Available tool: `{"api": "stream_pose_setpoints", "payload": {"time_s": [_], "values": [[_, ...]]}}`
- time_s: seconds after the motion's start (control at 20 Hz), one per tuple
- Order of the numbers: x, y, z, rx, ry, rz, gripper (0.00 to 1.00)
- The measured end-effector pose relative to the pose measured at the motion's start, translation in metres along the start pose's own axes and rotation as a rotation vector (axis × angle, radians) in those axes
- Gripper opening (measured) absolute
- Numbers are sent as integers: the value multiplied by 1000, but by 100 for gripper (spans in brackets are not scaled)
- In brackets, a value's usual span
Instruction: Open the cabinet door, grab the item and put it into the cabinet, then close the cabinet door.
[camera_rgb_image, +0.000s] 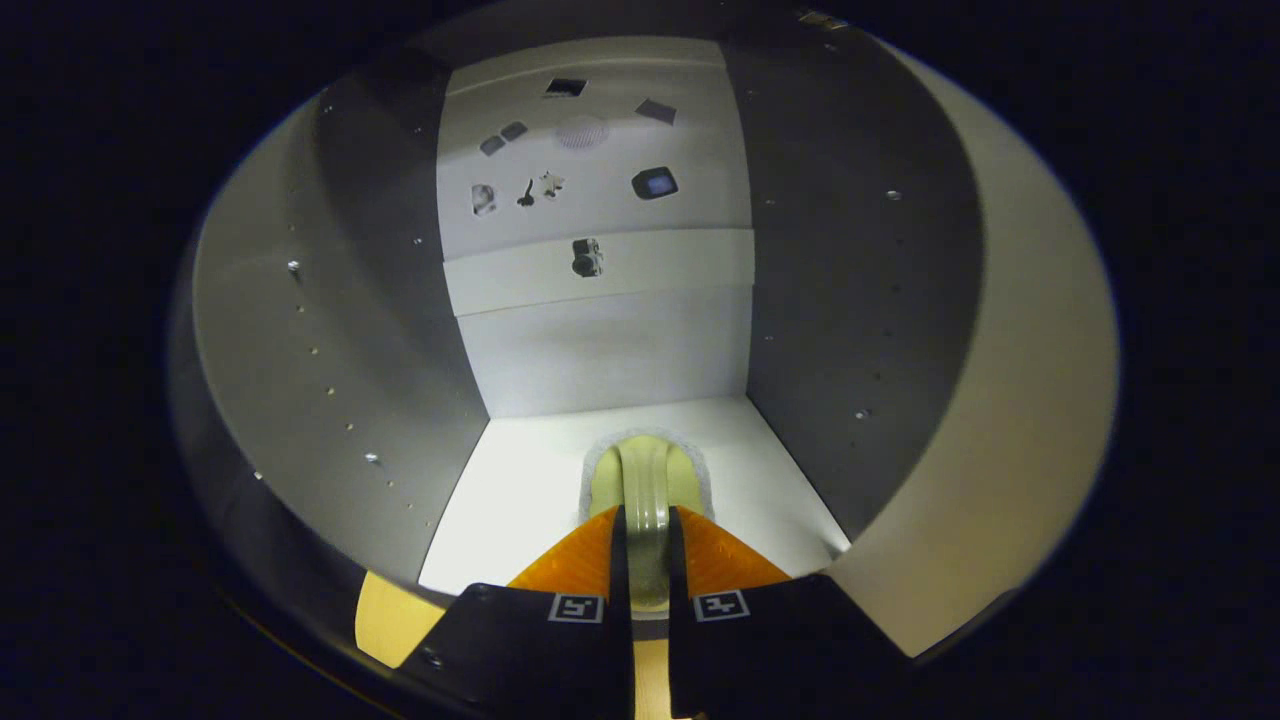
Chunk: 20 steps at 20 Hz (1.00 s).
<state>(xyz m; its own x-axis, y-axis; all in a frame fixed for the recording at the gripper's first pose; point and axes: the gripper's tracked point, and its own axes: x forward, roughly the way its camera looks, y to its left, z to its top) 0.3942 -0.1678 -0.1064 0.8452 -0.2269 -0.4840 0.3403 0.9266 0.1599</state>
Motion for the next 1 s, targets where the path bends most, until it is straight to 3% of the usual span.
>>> {"api": "stream_pose_setpoints", "payload": {"time_s": [0.35, 0.55, 0.85, 1.0], "values": [[63, 17, -14, -74, 82, 4, 18], [77, 17, -14, -39, 91, -12, 26], [58, 20, 3, -39, 21, -4, 96], [30, 21, 26, -18, -71, 5, 100]]}}
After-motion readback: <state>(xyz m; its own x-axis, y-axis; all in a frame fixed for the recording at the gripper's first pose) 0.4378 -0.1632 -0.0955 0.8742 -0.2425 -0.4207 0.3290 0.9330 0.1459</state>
